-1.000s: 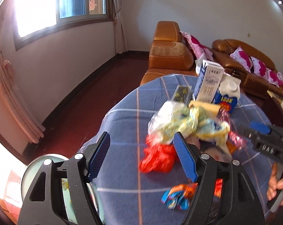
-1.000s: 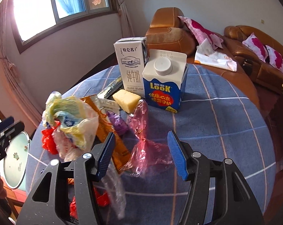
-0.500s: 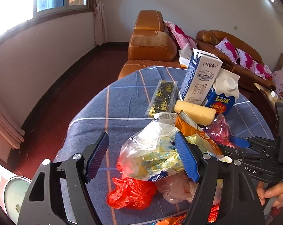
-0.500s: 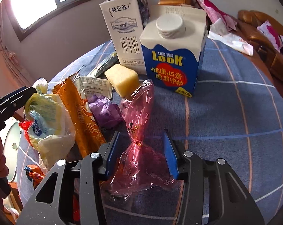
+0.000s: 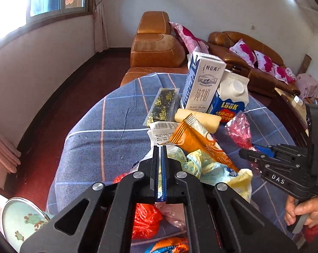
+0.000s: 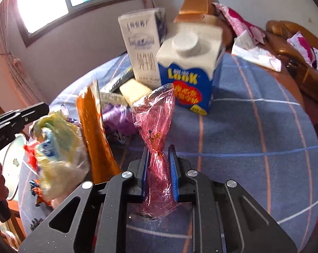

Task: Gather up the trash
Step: 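Grasp the yellow-white plastic bag with left tool while right tool holds pink bag, then carry both bags over the bin and open both tools to drop them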

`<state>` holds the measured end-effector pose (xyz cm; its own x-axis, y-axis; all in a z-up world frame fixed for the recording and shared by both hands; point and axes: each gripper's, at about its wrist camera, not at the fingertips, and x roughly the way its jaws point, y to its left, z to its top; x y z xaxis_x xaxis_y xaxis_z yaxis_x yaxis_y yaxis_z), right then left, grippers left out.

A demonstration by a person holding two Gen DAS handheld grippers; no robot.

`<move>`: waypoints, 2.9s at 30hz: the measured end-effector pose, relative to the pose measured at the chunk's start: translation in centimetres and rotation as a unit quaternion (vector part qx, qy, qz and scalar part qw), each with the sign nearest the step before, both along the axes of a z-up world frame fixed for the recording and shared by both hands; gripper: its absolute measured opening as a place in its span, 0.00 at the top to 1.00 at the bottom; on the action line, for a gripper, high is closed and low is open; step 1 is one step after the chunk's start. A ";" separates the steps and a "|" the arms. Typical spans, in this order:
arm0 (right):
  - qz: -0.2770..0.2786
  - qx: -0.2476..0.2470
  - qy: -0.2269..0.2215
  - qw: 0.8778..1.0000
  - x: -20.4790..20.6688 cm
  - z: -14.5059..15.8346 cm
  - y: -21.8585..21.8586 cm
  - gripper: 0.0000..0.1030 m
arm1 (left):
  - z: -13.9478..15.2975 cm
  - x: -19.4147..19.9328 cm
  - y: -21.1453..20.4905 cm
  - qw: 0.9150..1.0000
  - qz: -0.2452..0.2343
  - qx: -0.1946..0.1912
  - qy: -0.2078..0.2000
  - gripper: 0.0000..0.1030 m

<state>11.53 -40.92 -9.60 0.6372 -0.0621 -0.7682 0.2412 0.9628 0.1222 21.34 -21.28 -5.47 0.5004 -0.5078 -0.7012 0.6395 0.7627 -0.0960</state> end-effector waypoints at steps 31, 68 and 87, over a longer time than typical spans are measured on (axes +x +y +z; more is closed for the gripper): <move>-0.058 -0.028 0.030 0.997 -8.8 -0.1 -4.9 0.82 | -3.0 -3.4 -3.8 0.991 -0.063 0.114 -0.022 0.80; 0.092 -0.025 -0.018 0.995 -5.7 4.2 13.6 0.82 | 4.8 -8.7 21.3 0.980 0.194 0.025 -0.043 0.82; 0.192 0.013 -0.018 0.981 -0.5 3.4 25.4 0.82 | 2.6 -8.9 29.9 0.953 0.297 0.049 -0.046 0.82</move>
